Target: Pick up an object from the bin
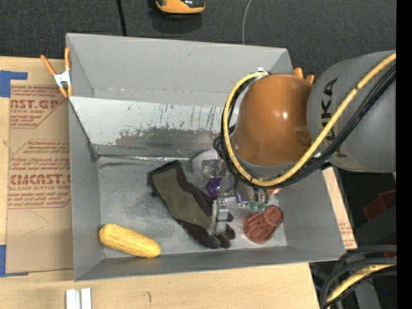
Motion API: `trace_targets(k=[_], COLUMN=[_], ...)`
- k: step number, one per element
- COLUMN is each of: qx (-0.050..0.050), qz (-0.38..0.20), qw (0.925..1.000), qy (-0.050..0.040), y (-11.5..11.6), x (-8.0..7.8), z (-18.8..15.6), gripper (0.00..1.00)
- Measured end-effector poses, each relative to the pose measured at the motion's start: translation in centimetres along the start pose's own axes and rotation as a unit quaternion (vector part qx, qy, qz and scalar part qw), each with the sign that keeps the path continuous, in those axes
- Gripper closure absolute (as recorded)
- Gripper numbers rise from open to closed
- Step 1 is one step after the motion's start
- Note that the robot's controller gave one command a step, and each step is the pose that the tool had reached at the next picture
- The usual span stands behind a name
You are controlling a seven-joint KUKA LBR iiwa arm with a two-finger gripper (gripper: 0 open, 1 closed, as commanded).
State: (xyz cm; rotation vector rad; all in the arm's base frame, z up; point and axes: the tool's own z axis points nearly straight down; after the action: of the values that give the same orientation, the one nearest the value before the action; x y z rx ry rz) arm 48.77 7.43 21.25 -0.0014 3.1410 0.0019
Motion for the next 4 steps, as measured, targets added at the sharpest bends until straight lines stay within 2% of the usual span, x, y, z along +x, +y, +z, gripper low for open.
trace_targets(k=[1, 2, 3, 4], qx=[0.000, 0.000, 0.000, 0.000], qz=[-0.004, -0.030, 0.044, 0.044], qw=[1.0000, 0.9995, 0.9990, 0.9990], qy=[-0.0040, -0.0017, -0.0016, -0.0016], y=[-1.1, -5.7, -6.1, -6.1], x=[-0.9, -0.6, -2.5, -2.5], z=[4.9, 11.5, 14.1, 14.1], gripper=[0.00, 0.00, 1.00, 1.00])
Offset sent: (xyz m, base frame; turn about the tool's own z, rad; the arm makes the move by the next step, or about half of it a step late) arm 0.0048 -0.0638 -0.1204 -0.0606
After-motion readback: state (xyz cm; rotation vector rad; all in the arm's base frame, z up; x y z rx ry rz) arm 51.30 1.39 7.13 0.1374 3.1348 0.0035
